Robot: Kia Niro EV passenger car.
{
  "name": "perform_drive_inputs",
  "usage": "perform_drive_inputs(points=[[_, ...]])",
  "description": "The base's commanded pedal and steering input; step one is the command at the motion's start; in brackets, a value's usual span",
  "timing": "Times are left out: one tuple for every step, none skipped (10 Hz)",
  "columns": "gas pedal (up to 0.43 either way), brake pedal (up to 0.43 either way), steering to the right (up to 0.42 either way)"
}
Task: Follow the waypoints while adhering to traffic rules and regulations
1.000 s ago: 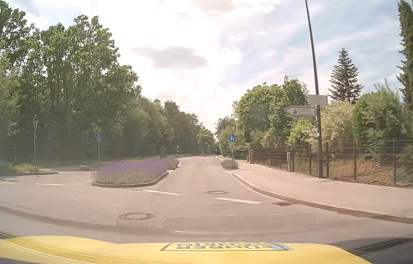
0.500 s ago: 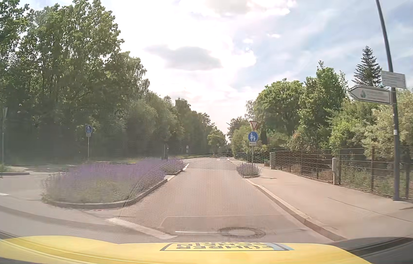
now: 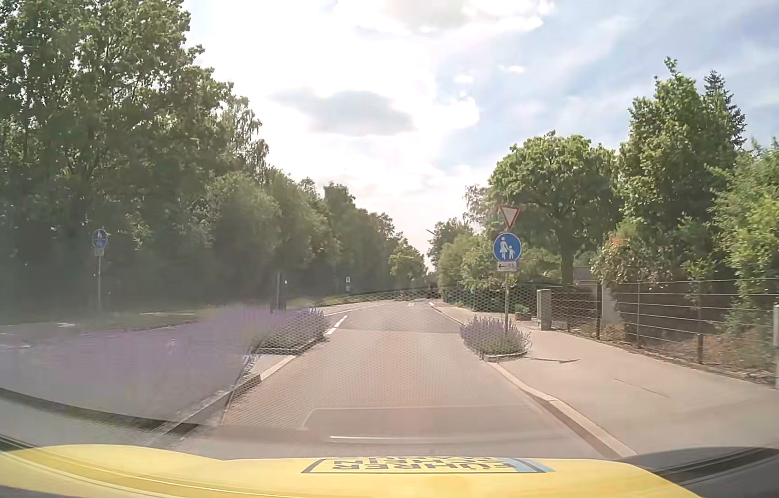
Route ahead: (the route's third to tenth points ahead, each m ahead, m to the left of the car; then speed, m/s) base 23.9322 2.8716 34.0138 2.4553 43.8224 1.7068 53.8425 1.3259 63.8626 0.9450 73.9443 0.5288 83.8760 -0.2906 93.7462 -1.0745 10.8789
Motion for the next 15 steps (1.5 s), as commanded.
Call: perform_drive_inputs(points=[[0.28, 0.0, -0.003], [0.268, 0.0, -0.004], [0.268, 0.0, -0.007], [0.248, 0.0, -0.013], [0.228, 0.0, -0.013], [0.209, 0.0, -0.012], [0.177, 0.0, -0.011], [0.169, 0.0, -0.009], [0.157, 0.0, -0.005], [0.15, 0.0, -0.003], [0.13, 0.0, -0.002], [0.118, 0.0, -0.002], [0.098, 0.0, -0.002], [0.098, 0.0, 0.0], [0.098, 0.0, 0.001]])
